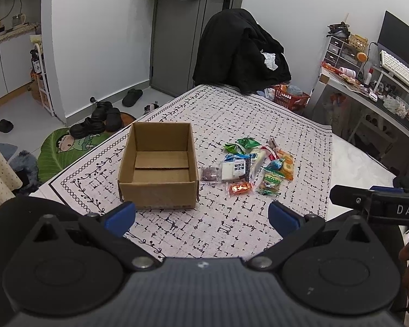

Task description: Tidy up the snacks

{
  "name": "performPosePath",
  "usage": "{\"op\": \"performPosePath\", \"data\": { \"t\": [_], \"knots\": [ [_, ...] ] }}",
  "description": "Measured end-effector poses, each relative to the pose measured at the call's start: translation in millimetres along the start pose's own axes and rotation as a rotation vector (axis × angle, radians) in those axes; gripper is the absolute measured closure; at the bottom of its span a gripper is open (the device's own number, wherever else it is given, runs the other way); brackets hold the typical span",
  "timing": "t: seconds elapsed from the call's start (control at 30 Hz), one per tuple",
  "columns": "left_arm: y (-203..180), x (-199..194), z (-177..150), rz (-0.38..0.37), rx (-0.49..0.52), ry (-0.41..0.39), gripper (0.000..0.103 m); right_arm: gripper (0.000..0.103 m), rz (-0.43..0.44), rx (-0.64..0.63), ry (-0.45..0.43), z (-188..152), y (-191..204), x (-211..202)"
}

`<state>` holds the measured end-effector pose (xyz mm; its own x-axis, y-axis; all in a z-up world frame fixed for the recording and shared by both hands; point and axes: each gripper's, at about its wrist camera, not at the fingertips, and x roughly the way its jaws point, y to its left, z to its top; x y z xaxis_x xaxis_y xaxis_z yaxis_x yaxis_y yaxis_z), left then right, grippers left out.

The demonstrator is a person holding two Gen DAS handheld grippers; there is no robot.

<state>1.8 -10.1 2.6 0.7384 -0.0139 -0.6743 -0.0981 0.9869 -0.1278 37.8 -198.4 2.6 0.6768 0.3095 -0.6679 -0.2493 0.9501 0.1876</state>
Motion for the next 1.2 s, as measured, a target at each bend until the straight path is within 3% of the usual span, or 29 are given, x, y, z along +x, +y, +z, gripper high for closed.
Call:
{"op": "performPosePath", "data": {
  "t": [0.67,0.97,1.2],
  "knots": [
    [-2.7,19.9,12.2,-0.013,-0.025,-0.004,0.0,0.0,0.047,0.055,0.032,9.5,-27.6,27.6],
    [-13.6,45.7,16.7,-0.009,-0.029,0.009,0.0,0.0,0.055,0.09,0.008,13.0,-49.8,43.9],
    [-23.1,69.4,19.0,-0.039,-0.047,0.011,0.002,0.001,0.053,0.147,0.057,14.6,-69.9,68.1]
  ]
}}
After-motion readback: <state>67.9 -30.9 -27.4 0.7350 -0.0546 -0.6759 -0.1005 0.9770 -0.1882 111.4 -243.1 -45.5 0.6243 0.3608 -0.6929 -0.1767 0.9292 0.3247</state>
